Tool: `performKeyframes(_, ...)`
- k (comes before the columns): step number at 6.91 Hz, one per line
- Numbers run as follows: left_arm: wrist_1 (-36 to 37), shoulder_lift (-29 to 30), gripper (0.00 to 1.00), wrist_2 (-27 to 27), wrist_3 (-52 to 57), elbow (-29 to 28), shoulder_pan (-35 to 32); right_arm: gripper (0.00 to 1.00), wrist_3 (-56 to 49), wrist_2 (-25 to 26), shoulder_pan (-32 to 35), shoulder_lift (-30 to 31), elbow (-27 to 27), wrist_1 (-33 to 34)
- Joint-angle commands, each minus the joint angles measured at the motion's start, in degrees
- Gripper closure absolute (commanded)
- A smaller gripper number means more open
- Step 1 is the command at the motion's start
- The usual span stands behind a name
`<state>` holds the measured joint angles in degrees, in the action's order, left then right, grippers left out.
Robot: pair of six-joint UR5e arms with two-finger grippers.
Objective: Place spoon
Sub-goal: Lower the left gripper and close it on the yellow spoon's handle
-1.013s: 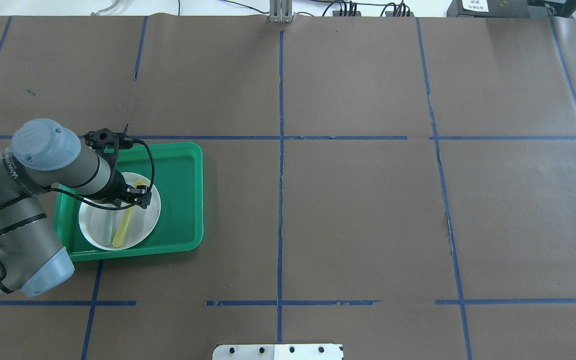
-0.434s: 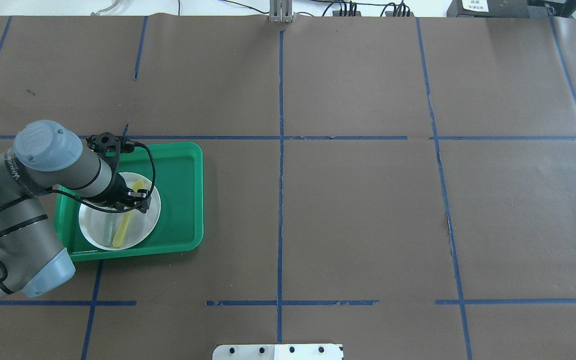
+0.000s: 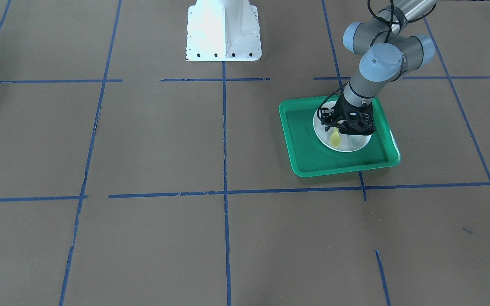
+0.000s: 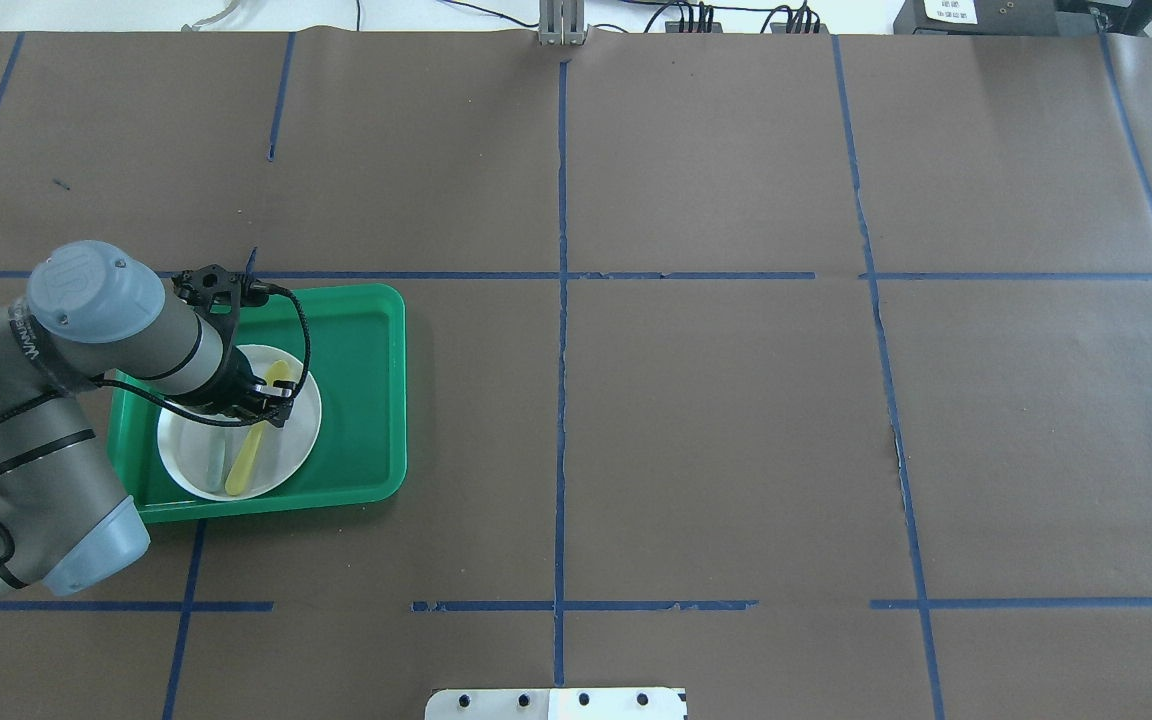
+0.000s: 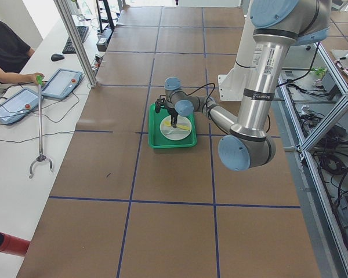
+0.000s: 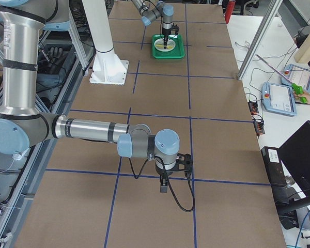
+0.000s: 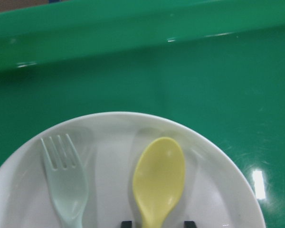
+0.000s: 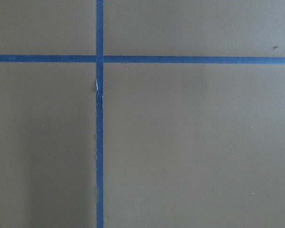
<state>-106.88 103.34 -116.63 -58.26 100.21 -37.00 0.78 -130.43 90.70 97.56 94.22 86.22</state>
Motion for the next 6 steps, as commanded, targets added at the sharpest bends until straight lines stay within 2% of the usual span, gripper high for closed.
performKeyframes(1,0.00,-0.07,0.96,0.00,0.08,0.16,-0.09,0.00,0.01,0.00,0.00,0.00,0.00,0.00)
performKeyframes(2,0.18,-0.77,1.00,0.00,0.16,1.03,-0.09,0.00,0.01,0.00,0.00,0.00,0.00,0.00)
performKeyframes(3,0.70,-0.95,1.00,0.00,0.25,2.17,-0.44,0.00,0.01,0.00,0.00,0.00,0.00,0.00)
performKeyframes(5,3.49,-3.40,1.00,-0.09,0.43,8.38,-1.93,0.00,0.01,0.00,0.00,0.00,0.00,0.00)
performKeyframes(6,12.31,-1.93,1.00,-1.57,3.21,11.99,-4.63,0.00,0.01,0.00,0.00,0.00,0.00,0.00)
